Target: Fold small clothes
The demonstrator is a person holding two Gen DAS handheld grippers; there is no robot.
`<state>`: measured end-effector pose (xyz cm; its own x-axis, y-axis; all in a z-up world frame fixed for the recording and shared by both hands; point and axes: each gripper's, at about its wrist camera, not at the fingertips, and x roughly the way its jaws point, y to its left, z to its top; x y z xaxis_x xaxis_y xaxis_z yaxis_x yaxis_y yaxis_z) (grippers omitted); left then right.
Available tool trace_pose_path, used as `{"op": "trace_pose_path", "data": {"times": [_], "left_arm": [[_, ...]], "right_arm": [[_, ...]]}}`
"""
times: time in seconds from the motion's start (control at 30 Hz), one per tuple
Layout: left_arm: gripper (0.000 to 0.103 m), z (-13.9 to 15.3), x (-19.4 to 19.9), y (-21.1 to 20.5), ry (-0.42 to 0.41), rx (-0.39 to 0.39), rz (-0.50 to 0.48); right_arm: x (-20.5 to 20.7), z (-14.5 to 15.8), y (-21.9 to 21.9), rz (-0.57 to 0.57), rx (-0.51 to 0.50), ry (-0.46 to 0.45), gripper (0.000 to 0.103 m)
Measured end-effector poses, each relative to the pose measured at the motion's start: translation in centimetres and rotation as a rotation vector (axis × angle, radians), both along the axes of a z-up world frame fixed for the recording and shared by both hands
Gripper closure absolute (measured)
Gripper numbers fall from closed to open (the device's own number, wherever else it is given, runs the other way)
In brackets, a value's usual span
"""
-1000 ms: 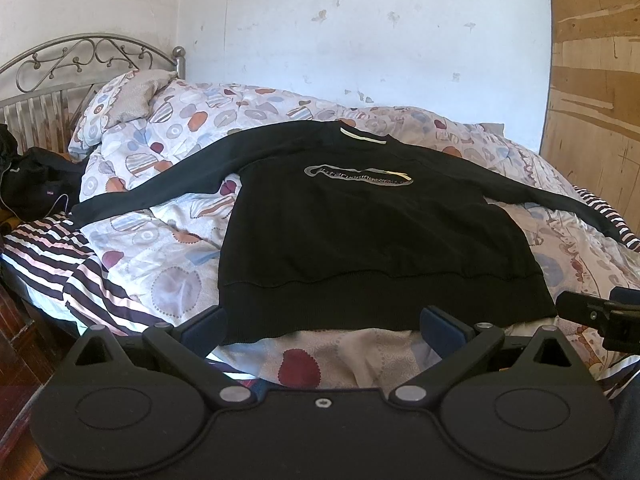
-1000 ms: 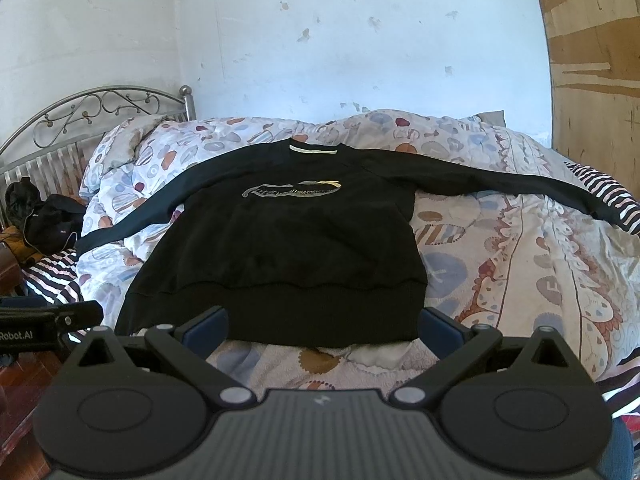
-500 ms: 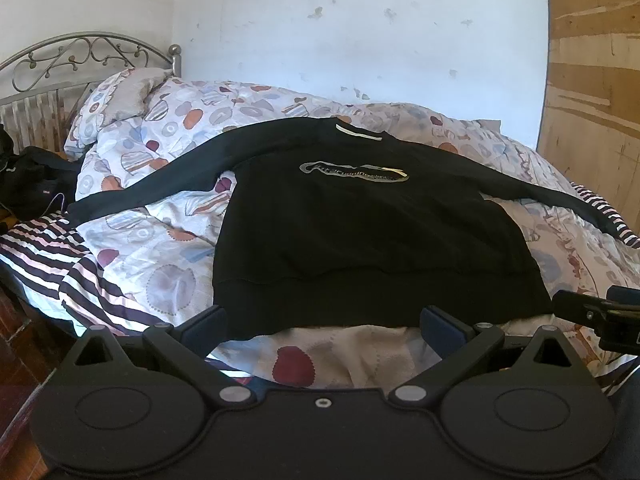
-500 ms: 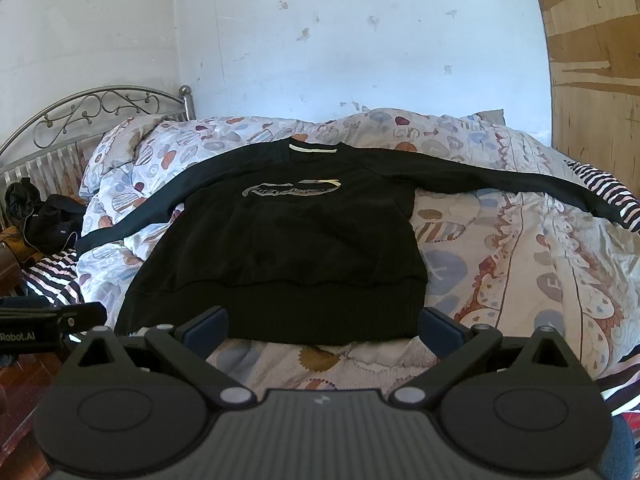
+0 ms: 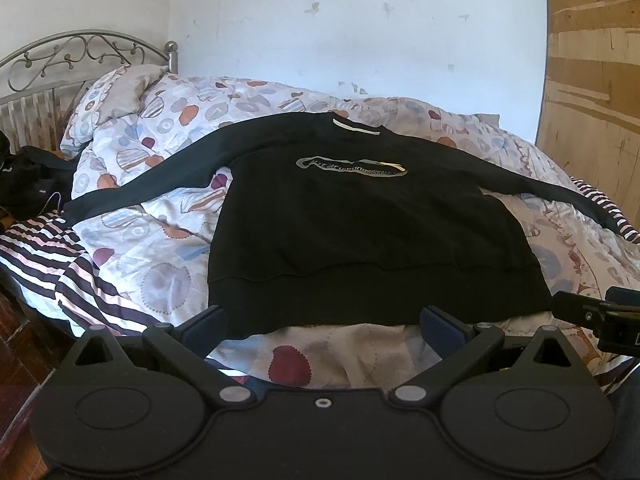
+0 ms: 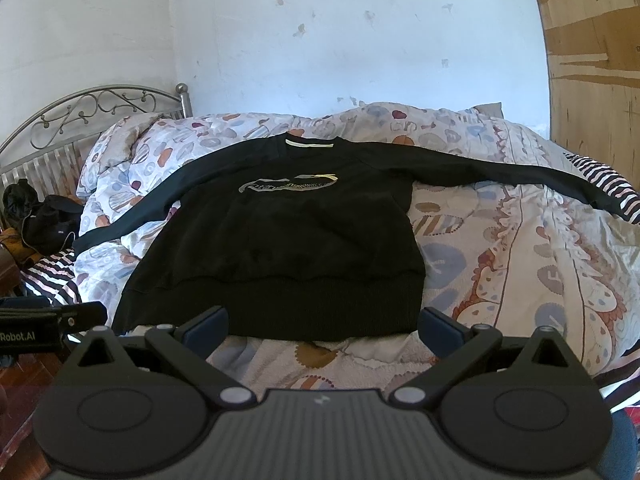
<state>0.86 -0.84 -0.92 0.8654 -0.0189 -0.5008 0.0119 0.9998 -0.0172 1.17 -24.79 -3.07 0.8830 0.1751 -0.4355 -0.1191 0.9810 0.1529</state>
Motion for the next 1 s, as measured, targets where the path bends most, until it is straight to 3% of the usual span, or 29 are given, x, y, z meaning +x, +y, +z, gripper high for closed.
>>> {"op": "trace_pose_path", "data": {"times": [0.6,1.0], "left_arm": [[0.001,-0.2,2.8,-1.1,0.051,0.016,-0.034],[0.001,0.7,10.1,-2.9,0.137,-0.002,-0.033]], "right_arm": [[2.1,-0.7,-1.0,-0.035,0.011,0.055,0.0],[8.1,0.9,-5.6,-0.179,0.035,0.156,0.0]]}}
